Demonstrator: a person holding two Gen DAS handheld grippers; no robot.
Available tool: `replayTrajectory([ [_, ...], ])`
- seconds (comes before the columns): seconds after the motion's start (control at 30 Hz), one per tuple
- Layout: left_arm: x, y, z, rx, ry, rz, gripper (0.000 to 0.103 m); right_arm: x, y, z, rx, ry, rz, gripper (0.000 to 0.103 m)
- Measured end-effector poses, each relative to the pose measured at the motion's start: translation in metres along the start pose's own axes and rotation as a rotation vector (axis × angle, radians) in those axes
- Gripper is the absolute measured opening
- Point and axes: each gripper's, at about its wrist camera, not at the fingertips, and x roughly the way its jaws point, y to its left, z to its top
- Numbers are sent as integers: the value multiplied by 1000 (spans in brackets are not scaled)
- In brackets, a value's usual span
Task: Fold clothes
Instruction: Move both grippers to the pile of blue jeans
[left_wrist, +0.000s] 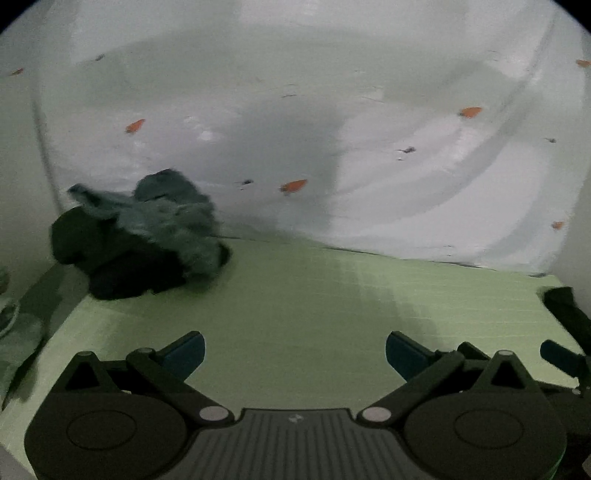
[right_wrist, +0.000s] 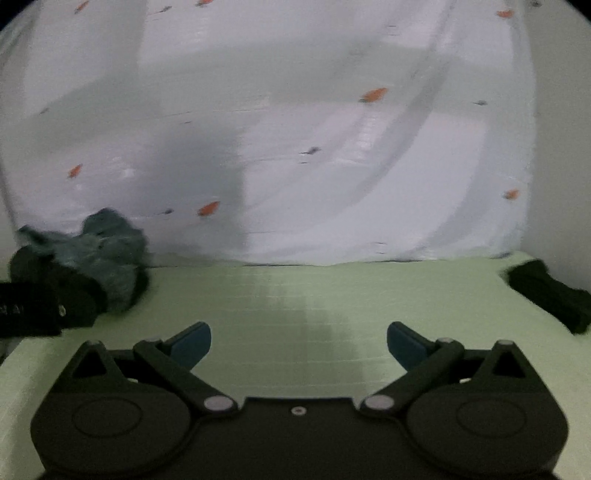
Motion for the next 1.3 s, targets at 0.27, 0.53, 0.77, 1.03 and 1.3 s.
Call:
replayTrajectory([
  [0.27, 2, 18, 1, -83, -14, 167, 103, 31, 18, 14, -62, 29, 136, 103],
  [0.53, 17, 31, 0, -141, 38, 279, 103, 72, 25, 23, -95, 61, 231, 103],
  [0.77, 39, 53, 20, -169, 49, 315, 103, 95, 47, 27, -120, 75, 278, 103],
  [1.03, 92, 100, 54, -131, 79, 254, 103, 133, 78, 43, -106, 79, 241, 103],
  [1.3, 161, 177, 97, -112, 93, 236, 103, 191, 135, 65, -109, 102, 218, 103],
])
